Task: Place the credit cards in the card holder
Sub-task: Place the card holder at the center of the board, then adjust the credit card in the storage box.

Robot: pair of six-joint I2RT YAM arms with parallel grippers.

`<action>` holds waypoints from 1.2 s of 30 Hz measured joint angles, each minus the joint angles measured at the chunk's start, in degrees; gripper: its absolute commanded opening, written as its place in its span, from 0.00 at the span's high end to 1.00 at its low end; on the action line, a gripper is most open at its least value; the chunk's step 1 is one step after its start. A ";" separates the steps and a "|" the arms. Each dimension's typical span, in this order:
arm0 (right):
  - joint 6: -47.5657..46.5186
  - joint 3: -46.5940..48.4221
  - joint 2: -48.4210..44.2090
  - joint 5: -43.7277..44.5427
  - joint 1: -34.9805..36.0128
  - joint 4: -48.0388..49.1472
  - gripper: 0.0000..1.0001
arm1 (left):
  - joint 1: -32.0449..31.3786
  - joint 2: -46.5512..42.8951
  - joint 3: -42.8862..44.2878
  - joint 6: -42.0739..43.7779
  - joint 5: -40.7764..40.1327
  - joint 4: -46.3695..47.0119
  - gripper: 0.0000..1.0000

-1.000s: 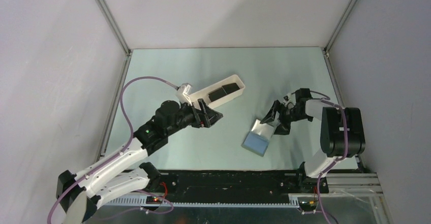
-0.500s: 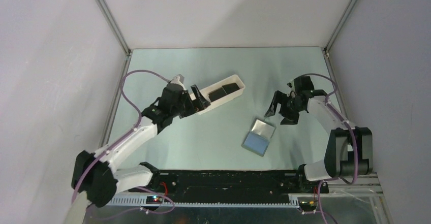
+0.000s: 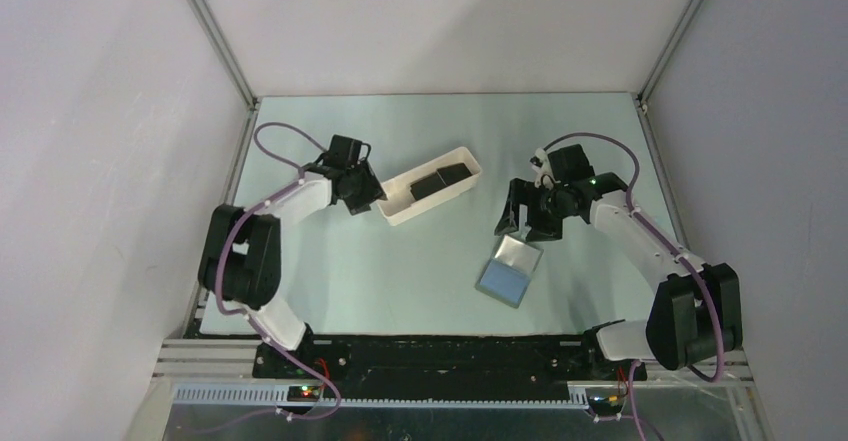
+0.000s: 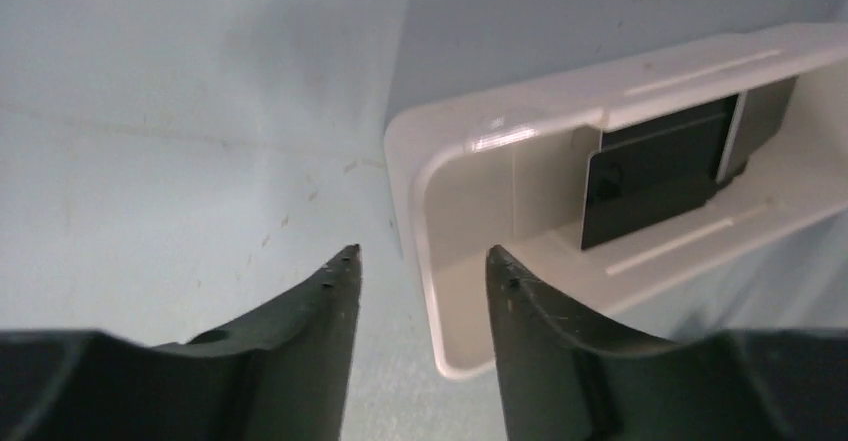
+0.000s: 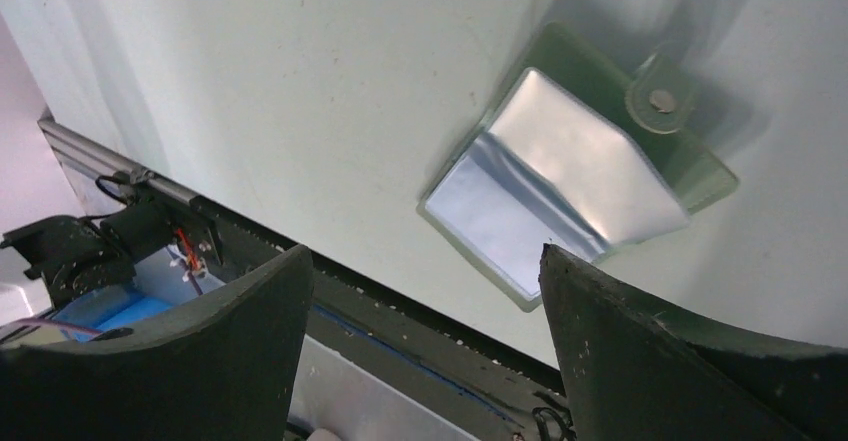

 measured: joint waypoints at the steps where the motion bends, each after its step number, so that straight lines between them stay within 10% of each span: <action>1: 0.15 0.02 0.00 -0.35 0.48 -0.02 0.14 | 0.17 1.90 1.49 1.03 -0.04 -0.09 0.59; 8: 0.48 2.23 0.35 -1.11 1.88 -0.42 0.14 | 0.33 6.69 4.20 5.20 0.81 -0.79 0.97; 20: 0.52 5.92 1.97 -3.56 2.99 -0.44 0.14 | 0.33 -0.28 -2.01 10.58 0.76 -3.58 0.99; 25: 0.52 6.43 3.08 -3.54 5.20 -0.42 0.14 | -0.72 -6.80 -7.06 12.15 -0.20 -5.60 0.91; 32: 0.55 6.49 5.18 -3.19 7.93 -0.37 0.17 | -1.68 -9.55 -9.27 15.23 -1.73 -8.68 0.44; 36: 0.57 6.67 6.45 -3.23 8.41 0.00 0.26 | -3.17 -13.92 -9.07 15.98 -5.11 -11.02 0.34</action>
